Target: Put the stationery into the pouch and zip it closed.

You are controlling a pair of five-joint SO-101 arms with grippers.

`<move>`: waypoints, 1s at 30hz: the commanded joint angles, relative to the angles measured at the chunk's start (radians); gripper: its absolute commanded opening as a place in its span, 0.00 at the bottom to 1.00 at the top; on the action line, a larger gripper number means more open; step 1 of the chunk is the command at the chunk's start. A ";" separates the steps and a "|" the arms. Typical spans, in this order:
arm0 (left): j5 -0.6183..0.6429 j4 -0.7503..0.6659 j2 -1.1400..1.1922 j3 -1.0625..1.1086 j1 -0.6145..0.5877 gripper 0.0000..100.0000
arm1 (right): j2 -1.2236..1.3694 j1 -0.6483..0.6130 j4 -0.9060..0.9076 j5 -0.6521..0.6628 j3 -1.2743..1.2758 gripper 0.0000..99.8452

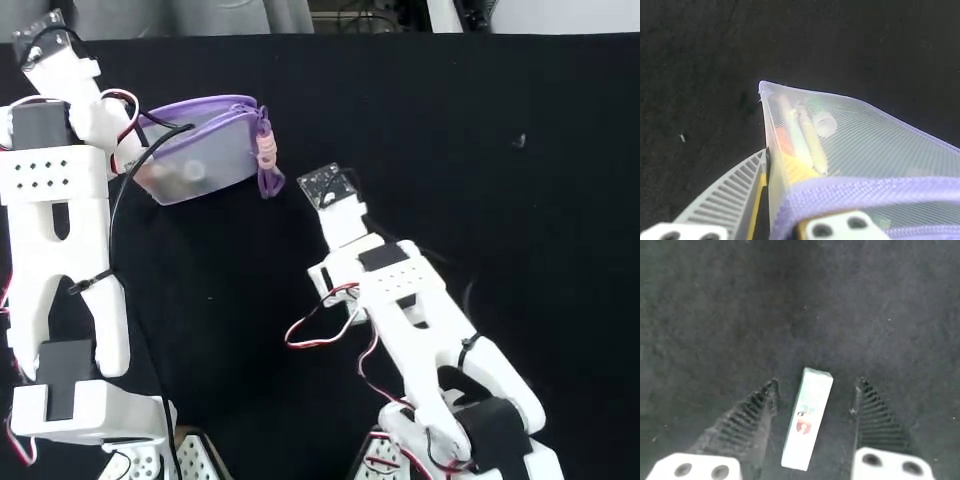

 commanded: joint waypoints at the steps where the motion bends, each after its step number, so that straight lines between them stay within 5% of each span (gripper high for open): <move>1: -0.005 -0.017 0.052 0.010 -0.024 0.03 | 0.045 0.017 -0.026 0.006 -0.021 0.23; 8: -0.005 -0.017 0.052 0.010 -0.024 0.03 | 0.196 0.018 -0.005 0.006 -0.119 0.21; 14: -0.005 -0.017 0.052 0.010 -0.024 0.03 | 0.186 0.020 0.014 0.006 -0.133 0.01; 21: -0.003 -0.009 0.051 0.001 -0.013 0.03 | 0.079 0.094 0.025 0.006 -0.134 0.01; 30: -0.003 0.163 0.055 -0.154 0.145 0.03 | -0.260 0.127 0.026 0.006 -0.127 0.01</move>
